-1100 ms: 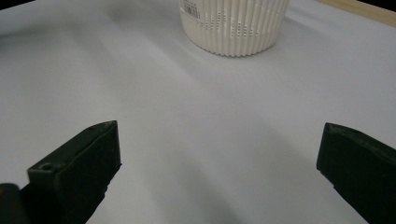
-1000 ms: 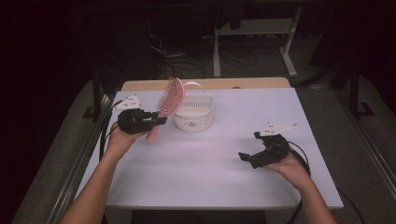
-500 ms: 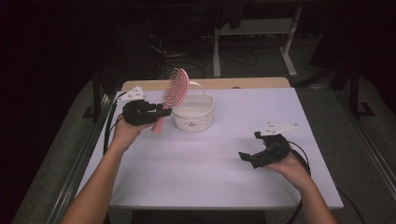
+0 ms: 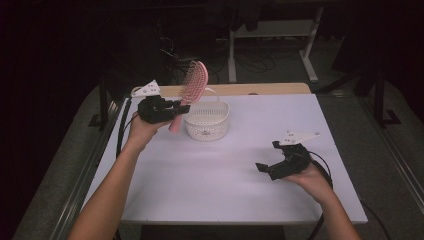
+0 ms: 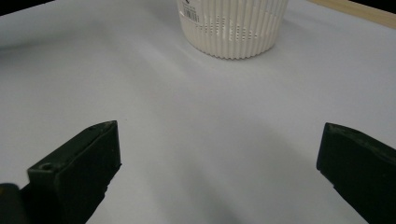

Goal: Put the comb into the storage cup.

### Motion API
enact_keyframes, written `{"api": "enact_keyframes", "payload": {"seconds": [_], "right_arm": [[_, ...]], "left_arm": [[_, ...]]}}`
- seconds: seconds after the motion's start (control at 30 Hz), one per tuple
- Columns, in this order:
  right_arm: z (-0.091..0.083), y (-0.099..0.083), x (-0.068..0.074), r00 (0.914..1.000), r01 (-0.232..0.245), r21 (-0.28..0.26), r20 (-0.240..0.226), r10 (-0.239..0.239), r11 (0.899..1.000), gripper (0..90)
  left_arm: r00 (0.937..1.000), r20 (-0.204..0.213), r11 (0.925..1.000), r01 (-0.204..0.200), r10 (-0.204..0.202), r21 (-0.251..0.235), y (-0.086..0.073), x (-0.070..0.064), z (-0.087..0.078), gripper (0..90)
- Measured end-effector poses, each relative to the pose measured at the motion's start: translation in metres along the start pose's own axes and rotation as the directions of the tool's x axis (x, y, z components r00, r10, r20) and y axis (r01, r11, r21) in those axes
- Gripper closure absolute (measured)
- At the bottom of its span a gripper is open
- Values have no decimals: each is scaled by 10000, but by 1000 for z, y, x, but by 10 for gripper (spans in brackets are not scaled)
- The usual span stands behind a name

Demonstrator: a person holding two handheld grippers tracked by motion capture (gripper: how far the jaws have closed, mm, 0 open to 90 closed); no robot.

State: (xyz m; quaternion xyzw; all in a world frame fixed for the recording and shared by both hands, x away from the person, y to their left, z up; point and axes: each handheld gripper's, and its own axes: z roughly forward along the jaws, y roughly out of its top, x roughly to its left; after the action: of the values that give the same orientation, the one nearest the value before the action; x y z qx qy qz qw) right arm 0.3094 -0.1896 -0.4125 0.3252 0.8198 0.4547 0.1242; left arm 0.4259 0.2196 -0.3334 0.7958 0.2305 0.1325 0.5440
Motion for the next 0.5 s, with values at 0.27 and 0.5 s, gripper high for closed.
{"api": "enact_keyframes", "payload": {"seconds": [0.27,0.5], "right_arm": [[-1,0,0,10000,-16,-49,16,16,10000,0],[-2,0,-1,10000,-50,-66,19,50,10000,0]], "left_arm": [[9999,42,9998,-144,145,-116,10,6,14,704],[9995,104,9993,-292,294,-255,17,8,28,703]]}}
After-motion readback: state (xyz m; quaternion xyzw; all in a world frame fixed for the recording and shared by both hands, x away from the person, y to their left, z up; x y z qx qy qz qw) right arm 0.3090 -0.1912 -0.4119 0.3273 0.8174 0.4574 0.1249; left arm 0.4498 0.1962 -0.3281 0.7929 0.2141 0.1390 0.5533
